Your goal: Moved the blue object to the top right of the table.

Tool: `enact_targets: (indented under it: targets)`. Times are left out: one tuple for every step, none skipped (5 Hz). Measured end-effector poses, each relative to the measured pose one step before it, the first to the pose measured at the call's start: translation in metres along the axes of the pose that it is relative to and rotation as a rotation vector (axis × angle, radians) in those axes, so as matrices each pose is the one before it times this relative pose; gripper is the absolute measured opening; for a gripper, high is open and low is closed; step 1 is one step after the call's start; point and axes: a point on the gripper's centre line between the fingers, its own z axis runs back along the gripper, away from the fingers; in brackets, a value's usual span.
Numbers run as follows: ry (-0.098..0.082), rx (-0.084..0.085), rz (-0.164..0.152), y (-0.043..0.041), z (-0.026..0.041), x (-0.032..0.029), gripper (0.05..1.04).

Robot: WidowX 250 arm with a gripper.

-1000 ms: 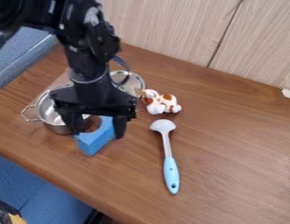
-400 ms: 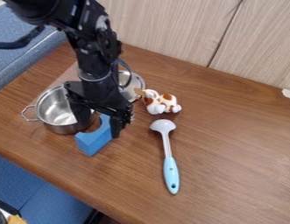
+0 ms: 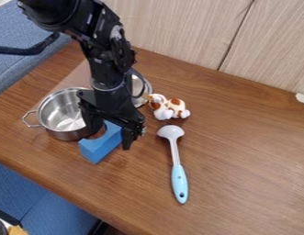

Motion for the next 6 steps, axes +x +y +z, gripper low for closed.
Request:
enact_targets:
  targets:
    - [0.0188, 0.0150, 0.0072, -0.00006, -0.00590, -0.00412, 0.653]
    - [0.0133, 0.0400, -0.0168, -0.00523, -0.00055, -0.00090, 0.356]
    - [0.0039, 0.0150, -0.0022, -0.00016, -0.00012, -0.00003, 0.279]
    - [0.0046, 0.0010, 0.0079, 0.00021, 0.00024, -0.00043, 0.279]
    - [0.0370, -0.0187, -0.0064, -0.00225, 0.00214, -0.00597, 0.279]
    - [-0.0231, 0.0135, 0.0316, 0.00464, 0.01690, 0.00342, 0.279]
